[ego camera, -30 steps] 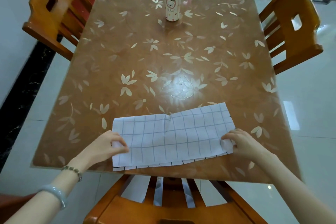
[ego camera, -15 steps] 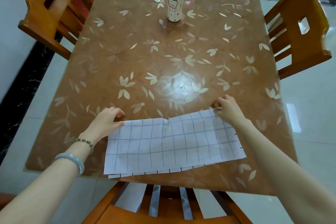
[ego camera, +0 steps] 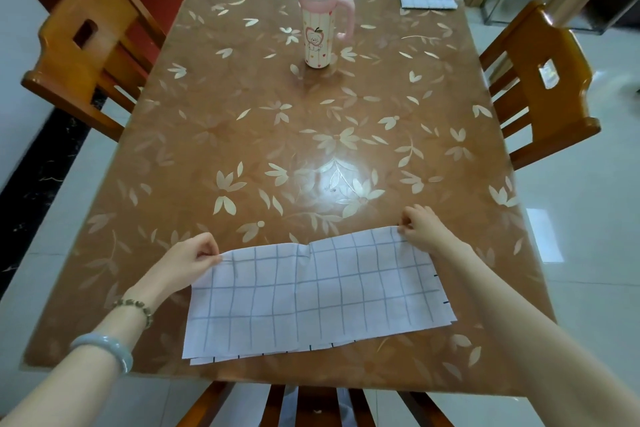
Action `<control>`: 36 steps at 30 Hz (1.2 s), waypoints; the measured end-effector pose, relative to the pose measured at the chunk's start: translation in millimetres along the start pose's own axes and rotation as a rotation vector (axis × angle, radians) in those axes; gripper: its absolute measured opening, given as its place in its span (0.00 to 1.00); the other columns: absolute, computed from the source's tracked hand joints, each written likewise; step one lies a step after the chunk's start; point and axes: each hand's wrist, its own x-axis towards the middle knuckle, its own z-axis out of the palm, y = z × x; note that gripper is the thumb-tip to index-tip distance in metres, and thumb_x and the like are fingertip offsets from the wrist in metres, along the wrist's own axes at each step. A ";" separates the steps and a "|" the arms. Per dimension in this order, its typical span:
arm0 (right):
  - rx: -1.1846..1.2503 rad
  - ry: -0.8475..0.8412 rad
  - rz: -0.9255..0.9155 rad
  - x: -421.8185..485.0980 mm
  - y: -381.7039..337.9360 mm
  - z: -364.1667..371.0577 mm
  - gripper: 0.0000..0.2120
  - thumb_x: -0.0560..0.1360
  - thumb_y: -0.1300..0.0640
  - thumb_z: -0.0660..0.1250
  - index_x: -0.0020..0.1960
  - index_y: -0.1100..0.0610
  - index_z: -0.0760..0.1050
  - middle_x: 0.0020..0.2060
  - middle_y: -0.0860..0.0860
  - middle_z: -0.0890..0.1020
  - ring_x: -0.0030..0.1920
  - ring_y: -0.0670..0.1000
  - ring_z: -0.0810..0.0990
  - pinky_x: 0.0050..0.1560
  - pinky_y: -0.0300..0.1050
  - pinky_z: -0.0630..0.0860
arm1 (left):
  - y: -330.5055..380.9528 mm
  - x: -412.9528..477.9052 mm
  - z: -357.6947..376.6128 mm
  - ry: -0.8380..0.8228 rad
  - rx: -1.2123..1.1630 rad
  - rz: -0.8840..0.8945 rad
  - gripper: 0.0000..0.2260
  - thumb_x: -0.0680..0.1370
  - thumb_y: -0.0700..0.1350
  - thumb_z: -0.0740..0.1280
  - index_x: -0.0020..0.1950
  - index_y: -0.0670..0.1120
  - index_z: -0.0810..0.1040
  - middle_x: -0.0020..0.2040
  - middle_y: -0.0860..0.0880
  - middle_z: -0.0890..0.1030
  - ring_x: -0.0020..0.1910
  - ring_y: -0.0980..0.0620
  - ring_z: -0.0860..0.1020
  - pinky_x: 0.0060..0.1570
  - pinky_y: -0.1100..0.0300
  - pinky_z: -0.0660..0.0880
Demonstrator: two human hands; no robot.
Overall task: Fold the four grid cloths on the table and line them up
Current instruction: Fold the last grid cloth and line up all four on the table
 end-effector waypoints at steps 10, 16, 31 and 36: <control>0.453 -0.088 0.064 -23.8 9.4 -18.8 0.10 0.66 0.55 0.75 0.43 0.51 0.77 0.41 0.51 0.80 0.42 0.49 0.79 0.46 0.42 0.75 | -2.7 6.9 -25.6 -0.133 0.010 -0.016 0.11 0.73 0.43 0.72 0.52 0.57 0.78 0.42 0.53 0.82 0.49 0.57 0.79 0.52 0.58 0.73; 0.455 -0.025 0.080 -29.8 18.7 -17.7 0.04 0.65 0.59 0.76 0.36 0.57 0.80 0.34 0.50 0.80 0.37 0.47 0.77 0.39 0.39 0.72 | -7.9 8.2 -30.9 -0.115 0.029 -0.007 0.06 0.71 0.41 0.73 0.44 0.52 0.82 0.39 0.48 0.81 0.41 0.49 0.78 0.41 0.57 0.73; 0.510 0.032 0.116 -21.0 34.4 -10.3 0.04 0.68 0.59 0.74 0.43 0.54 0.81 0.40 0.52 0.83 0.44 0.49 0.80 0.46 0.42 0.75 | -15.8 22.0 -21.7 -0.017 -0.162 -0.111 0.05 0.76 0.45 0.70 0.45 0.45 0.83 0.44 0.48 0.83 0.47 0.51 0.80 0.41 0.62 0.75; 0.490 0.098 0.149 -20.1 34.3 -4.3 0.05 0.68 0.58 0.74 0.43 0.54 0.80 0.38 0.50 0.82 0.41 0.45 0.78 0.38 0.35 0.70 | -15.3 24.0 -17.7 0.050 -0.151 -0.102 0.03 0.73 0.44 0.73 0.43 0.44 0.83 0.41 0.48 0.83 0.44 0.52 0.80 0.39 0.62 0.72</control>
